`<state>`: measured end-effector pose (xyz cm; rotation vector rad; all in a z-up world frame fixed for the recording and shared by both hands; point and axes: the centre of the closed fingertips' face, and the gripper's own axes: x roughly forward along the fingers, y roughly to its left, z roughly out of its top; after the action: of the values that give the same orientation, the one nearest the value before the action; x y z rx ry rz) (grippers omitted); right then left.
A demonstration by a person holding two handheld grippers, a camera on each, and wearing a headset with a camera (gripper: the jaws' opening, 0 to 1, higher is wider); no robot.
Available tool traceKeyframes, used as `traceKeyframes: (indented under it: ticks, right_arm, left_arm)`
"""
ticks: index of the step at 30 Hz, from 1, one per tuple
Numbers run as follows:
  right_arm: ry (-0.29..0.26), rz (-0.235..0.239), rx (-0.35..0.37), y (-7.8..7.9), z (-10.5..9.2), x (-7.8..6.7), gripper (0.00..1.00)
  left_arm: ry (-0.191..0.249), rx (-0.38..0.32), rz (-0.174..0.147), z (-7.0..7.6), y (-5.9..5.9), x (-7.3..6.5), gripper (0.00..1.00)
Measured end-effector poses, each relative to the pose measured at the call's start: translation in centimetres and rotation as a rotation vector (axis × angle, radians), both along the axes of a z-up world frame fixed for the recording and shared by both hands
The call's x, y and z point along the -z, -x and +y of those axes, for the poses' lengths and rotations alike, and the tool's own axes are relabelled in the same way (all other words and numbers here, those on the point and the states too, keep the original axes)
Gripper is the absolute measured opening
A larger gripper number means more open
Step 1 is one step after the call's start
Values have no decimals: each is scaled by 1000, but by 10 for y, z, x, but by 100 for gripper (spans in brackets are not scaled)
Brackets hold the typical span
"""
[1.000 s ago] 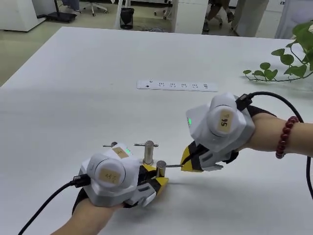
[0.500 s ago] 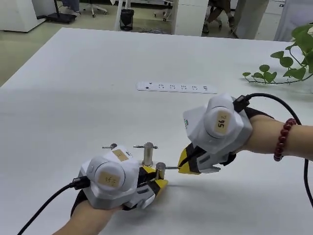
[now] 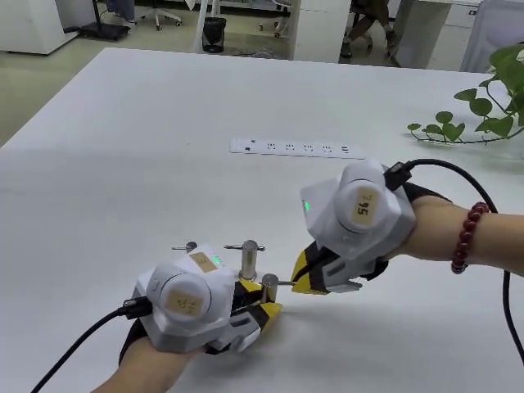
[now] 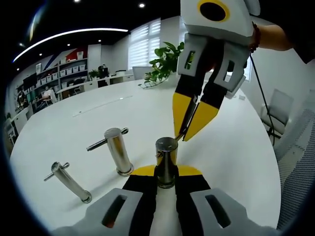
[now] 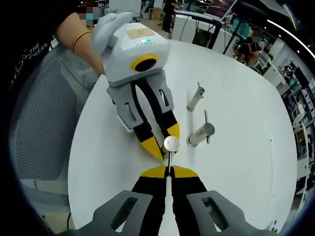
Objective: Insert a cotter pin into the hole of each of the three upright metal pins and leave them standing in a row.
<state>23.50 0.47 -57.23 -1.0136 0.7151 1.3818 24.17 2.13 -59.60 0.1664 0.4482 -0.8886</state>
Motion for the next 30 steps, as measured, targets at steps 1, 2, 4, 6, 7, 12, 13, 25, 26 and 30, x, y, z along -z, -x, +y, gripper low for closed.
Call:
traceKeyframes:
  ticks: [1, 2, 4, 6, 7, 12, 13, 25, 26, 30]
  right_arm:
    - [0, 0, -1, 0, 1, 0, 0]
    - [-2, 1, 1, -1, 2, 1, 0]
    - [-8, 3, 2, 0, 4, 1, 0]
    - [-13, 4, 3, 0, 7, 2, 0]
    - [-15, 3, 4, 0, 8, 2, 0]
    - [-45, -11, -14, 1, 15, 0, 0]
    - [-51, -14, -10, 1, 16, -2, 0]
    - [-66, 15, 35, 3, 8, -12, 5]
    - [-67, 18, 38, 4, 8, -11, 4]
    - [-70, 18, 29, 7, 11, -10, 0]
  left_arm:
    - [2, 0, 0, 0, 0, 0, 10]
    - [4, 0, 0, 0, 0, 0, 10]
    - [6, -1, 0, 0, 0, 0, 10]
    - [6, 0, -1, 0, 0, 0, 10]
    - [5, 0, -2, 0, 0, 0, 10]
    - [3, -1, -8, 0, 0, 0, 10]
    - [4, -1, -7, 0, -1, 0, 10]
    - [8, -2, -4, -1, 0, 0, 10]
    - [9, -2, -3, -1, 0, 0, 10]
    - [10, -1, -2, 0, 0, 0, 10]
